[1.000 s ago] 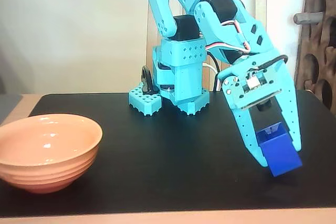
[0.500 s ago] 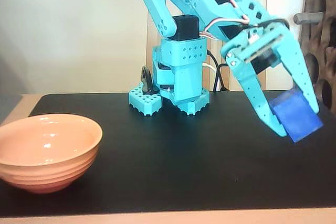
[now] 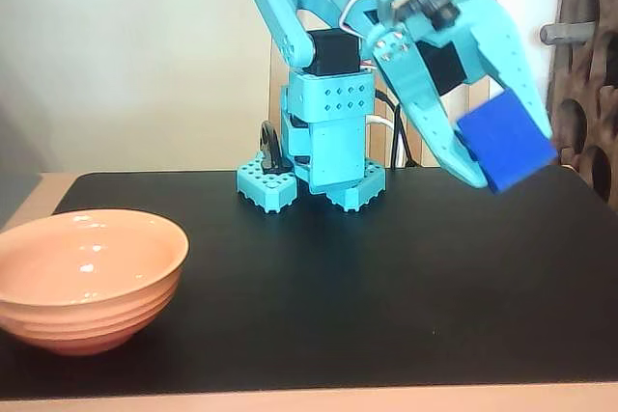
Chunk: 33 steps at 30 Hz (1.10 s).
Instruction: Place the blue cube in the orange bowl.
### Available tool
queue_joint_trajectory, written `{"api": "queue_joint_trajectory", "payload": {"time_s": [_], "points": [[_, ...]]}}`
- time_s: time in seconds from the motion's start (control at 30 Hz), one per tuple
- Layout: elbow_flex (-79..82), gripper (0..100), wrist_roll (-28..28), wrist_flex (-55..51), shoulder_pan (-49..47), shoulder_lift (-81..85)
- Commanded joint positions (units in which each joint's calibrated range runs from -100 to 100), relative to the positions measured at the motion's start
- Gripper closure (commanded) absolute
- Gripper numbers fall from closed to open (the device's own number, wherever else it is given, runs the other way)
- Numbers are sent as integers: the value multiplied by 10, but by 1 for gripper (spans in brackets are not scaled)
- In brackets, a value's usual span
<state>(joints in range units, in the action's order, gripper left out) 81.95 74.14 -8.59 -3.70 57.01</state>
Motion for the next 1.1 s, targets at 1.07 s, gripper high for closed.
{"api": "queue_joint_trajectory", "payload": {"time_s": [1.07], "points": [[-10, 85, -122, -57, 364, 184]]}}
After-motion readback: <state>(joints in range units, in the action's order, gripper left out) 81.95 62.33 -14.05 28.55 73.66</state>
